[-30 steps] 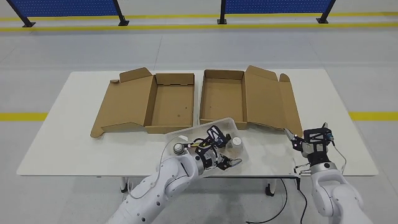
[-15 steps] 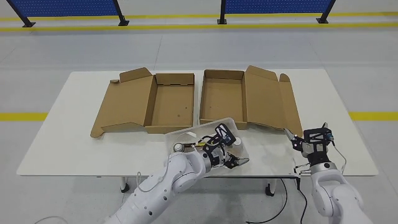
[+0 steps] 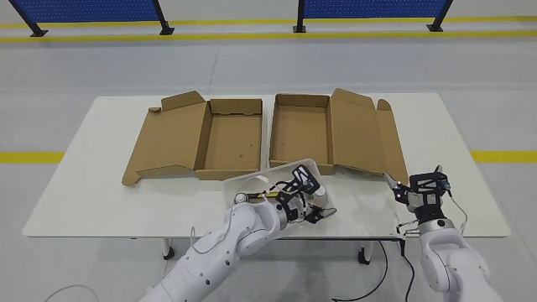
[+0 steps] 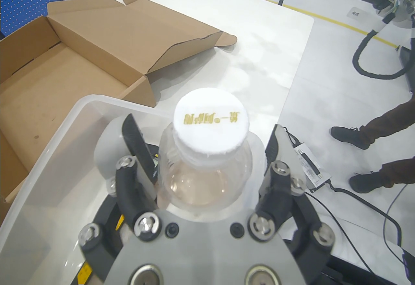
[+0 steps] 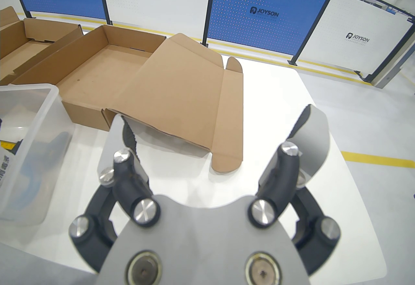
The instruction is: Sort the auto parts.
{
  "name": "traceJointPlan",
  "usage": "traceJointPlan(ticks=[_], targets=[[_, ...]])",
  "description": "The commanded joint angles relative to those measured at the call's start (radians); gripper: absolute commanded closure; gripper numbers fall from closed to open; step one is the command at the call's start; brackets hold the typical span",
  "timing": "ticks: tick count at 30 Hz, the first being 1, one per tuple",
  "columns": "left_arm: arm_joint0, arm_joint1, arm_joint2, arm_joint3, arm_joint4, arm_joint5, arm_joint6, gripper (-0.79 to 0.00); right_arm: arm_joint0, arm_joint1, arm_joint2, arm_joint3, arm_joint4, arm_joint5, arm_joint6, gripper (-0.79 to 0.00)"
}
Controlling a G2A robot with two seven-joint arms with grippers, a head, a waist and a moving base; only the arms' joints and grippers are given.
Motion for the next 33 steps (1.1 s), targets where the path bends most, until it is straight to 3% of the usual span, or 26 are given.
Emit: traceJointPlan(ticks=[1, 6, 10, 15, 25, 33], targets=[[-0.004, -0.002, 0.001, 0.008, 0.005, 0.001, 0.003, -0.372, 0.0, 0.0, 0.0, 0.0, 0.0, 0.0, 0.0, -0.785], [-0.009, -0.007, 0.004, 0.023, 0.008, -0.001, 0.01, -0.348, 0.0, 0.0, 0.0, 0.0, 0.0, 0.0, 0.0, -0.785], [-0.012, -0.012, 0.008, 0.032, 0.01, -0.002, 0.012, -0.283, 0.0, 0.0, 0.0, 0.0, 0.0, 0.0, 0.0, -0.785], [-0.019, -0.017, 0.011, 0.04, 0.016, 0.0, 0.017, 0.0, 0.0, 0.0, 0.0, 0.0, 0.0, 0.0, 0.0, -0.785], [-0.009, -0.013, -0.029, 0.016, 0.026, -0.006, 0.057, 0.0, 0.0, 0.0, 0.0, 0.0, 0.0, 0.0, 0.0, -0.785], [0.07, 0.024, -0.165, -0.117, 0.022, -0.02, 0.069, 0.0, 0.0, 0.0, 0.0, 0.0, 0.0, 0.0, 0.0, -0.785]])
